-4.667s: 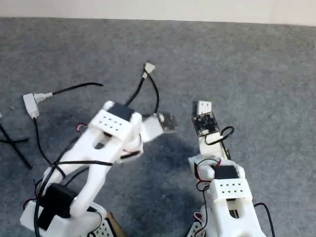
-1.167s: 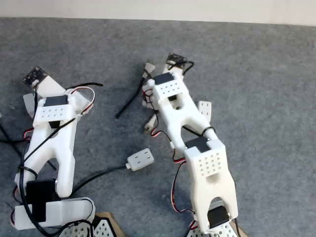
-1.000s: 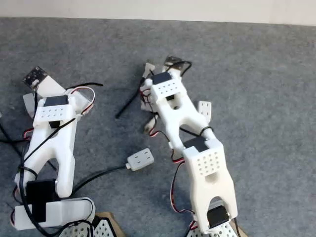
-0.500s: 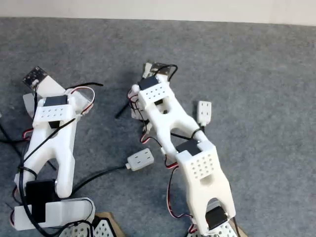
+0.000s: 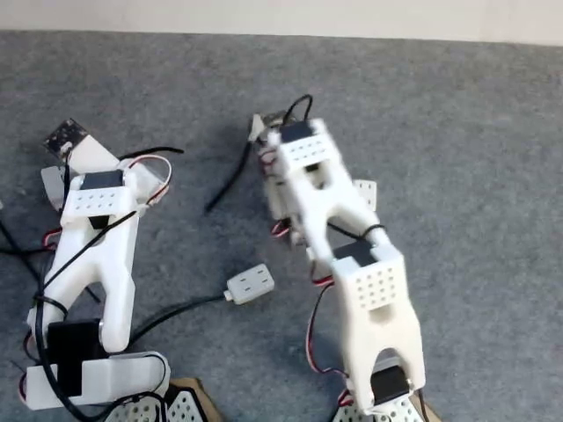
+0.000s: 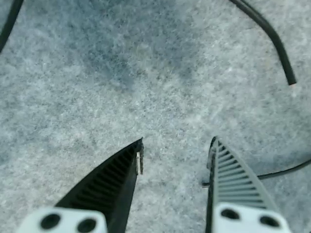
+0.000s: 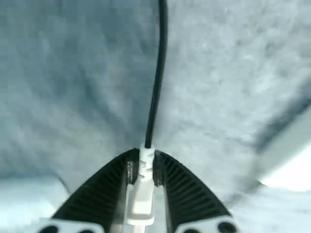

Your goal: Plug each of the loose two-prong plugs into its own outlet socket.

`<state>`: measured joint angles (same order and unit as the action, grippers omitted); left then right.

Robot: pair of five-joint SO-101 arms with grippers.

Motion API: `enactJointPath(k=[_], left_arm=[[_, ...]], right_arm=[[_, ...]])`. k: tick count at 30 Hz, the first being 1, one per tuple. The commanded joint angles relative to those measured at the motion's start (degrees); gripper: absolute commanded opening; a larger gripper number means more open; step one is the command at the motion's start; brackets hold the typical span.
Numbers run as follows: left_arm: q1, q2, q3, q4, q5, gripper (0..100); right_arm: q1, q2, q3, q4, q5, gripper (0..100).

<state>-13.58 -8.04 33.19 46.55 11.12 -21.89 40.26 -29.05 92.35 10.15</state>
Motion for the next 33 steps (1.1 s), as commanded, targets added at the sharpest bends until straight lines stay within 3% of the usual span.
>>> enactJointPath(k=[1,5,10,18,22,33], left_arm=[[0.84,-1.98,-0.31,-0.79,0.26,23],[0.84,-1.98,-0.4,-0.79,0.26,23],[0.84,-1.98,-0.48,-0.79,0.26,23],[2.07,-1.98,0.4,-2.81,0.18,23],[2.07,-1.98,0.57,-2.81,0.18,23],[2.07,-1.98,1.27,-2.73,0.18,23]], right_arm=[[6.64,-1.54,-3.82,6.02,11.6,0.5],[11.3,-1.54,-2.24,4.35,11.69,0.6],[9.63,-7.78,10.33,-8.22,7.12,0.6],[-3.3,-45.67,52.18,-35.3,1.85,0.6],[-2.42,-57.27,75.38,-49.54,1.58,0.5],[4.79,-58.15,84.09,-50.77,1.58,0.5]])
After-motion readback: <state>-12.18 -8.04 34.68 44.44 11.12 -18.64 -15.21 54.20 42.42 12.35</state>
